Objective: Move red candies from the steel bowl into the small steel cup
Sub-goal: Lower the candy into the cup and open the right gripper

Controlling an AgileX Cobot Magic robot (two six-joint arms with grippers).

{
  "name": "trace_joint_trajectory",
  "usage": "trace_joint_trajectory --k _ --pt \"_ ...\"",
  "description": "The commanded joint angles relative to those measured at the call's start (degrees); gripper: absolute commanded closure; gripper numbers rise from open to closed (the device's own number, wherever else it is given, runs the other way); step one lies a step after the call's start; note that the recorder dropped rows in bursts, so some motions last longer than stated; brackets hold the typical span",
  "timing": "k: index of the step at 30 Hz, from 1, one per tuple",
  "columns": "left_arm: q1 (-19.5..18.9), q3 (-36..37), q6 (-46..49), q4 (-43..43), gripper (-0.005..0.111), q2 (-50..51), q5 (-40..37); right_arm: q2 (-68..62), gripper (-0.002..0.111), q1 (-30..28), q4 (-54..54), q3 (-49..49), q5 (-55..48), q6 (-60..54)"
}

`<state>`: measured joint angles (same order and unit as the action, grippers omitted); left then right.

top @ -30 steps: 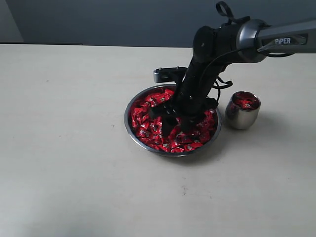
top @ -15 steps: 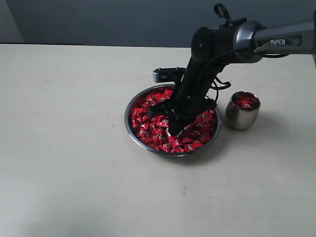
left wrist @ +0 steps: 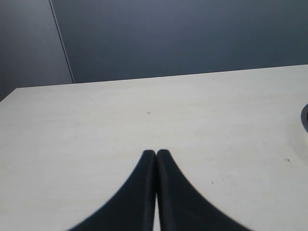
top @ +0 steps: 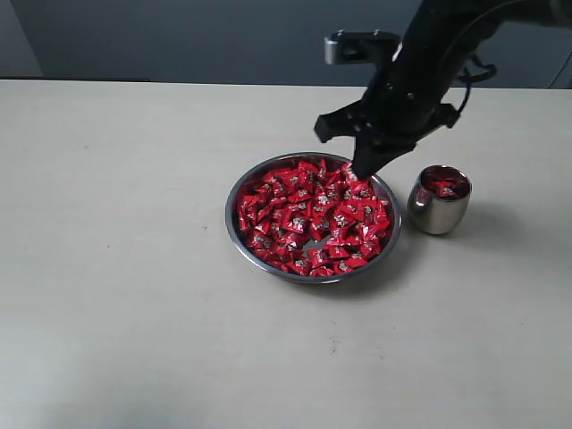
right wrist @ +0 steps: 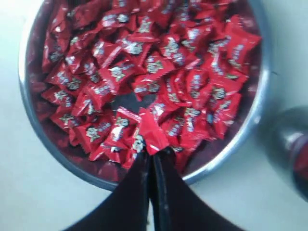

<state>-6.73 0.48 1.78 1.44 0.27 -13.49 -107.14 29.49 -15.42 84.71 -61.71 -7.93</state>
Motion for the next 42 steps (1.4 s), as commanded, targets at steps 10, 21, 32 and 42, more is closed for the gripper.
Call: trace_joint_trajectory --k 10,21,32,42 --pt "-0.12 -0.48 -0.10 0.11 0.106 -0.27 0.24 4.07 0.108 -18.15 1.96 0.11 -3.37 -1.65" --pt "-0.12 -0.48 -0.10 0.11 0.106 -0.27 0.24 -0.64 0.108 -19.13 -5.80 -0.01 0.00 -6.09" --pt "-0.12 -0.48 -0.10 0.11 0.106 -0.27 0.24 -3.37 0.108 -19.02 -3.56 -0.01 -1.84 -7.65" --pt "-0.12 -0.48 -0.10 0.11 0.106 -0.27 0.24 -3.46 0.108 -19.02 -3.01 -0.01 -1.84 -7.65"
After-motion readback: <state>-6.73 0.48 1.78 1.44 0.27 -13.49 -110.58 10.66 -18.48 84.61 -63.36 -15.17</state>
